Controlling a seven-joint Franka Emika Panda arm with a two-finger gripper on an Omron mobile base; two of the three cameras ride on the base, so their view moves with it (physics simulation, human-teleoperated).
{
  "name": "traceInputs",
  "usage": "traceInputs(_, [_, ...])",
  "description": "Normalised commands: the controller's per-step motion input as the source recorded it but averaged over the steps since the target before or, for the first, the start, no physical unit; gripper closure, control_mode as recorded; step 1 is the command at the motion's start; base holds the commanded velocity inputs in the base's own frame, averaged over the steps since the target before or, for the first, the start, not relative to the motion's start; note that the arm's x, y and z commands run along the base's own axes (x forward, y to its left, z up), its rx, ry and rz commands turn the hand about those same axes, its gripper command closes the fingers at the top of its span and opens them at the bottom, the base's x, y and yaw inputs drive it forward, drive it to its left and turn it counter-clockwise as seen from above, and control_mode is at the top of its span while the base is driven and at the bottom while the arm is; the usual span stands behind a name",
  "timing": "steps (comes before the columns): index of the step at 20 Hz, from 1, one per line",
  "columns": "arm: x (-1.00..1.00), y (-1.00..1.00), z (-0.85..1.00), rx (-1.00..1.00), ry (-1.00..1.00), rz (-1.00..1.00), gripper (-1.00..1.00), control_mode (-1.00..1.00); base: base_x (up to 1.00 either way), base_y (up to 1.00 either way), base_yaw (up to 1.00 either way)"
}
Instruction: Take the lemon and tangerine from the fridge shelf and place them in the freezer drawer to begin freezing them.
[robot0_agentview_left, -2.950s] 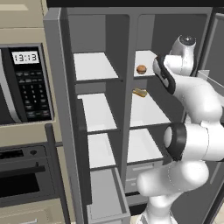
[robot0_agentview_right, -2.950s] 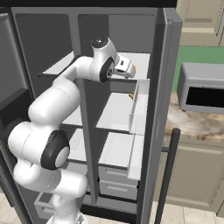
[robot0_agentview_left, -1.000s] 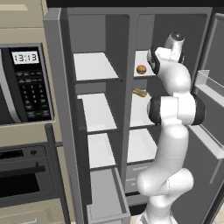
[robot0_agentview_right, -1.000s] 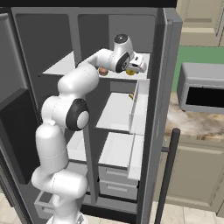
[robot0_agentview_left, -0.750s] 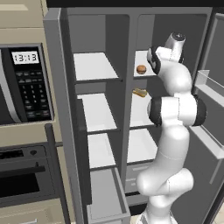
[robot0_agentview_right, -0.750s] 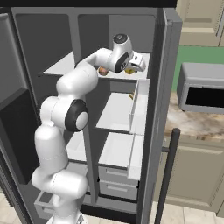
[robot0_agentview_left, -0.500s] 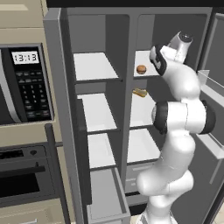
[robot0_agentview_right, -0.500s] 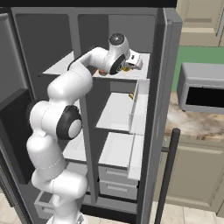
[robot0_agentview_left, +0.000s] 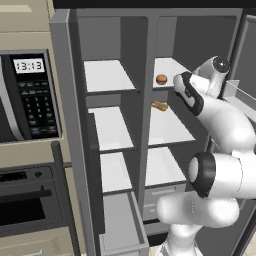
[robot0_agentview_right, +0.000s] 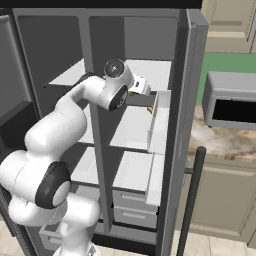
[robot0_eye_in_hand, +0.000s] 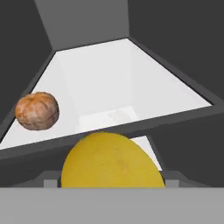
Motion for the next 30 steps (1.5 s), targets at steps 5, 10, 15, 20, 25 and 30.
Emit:
traceInputs(5, [-1.0, 0.41, -0.11, 0.01, 0.0, 0.0, 1.0, -1.0, 0.0, 0.0, 0.0])
traceInputs(10, [-1.0, 0.45, -0.06, 0.0, 0.06, 0.0, 1.0, -1.0, 0.0, 0.0, 0.0])
traceInputs(15, [-0.97, 0.28, -0.15, 0.01, 0.11, 0.0, 1.0, -1.0, 0.0, 0.0, 0.0])
traceInputs(20, [-0.76, 0.16, -0.19, 0.0, 0.12, 0.02, 1.0, -1.0, 0.0, 0.0, 0.0])
traceInputs(25, [-0.69, 0.12, -0.2, 0.0, 0.13, 0.02, 1.0, -1.0, 0.0, 0.0, 0.0])
traceInputs(30, [0.0, 0.0, 0.0, 0.0, 0.0, 0.0, 1.0, 1.0, -0.65, 0.18, 0.05])
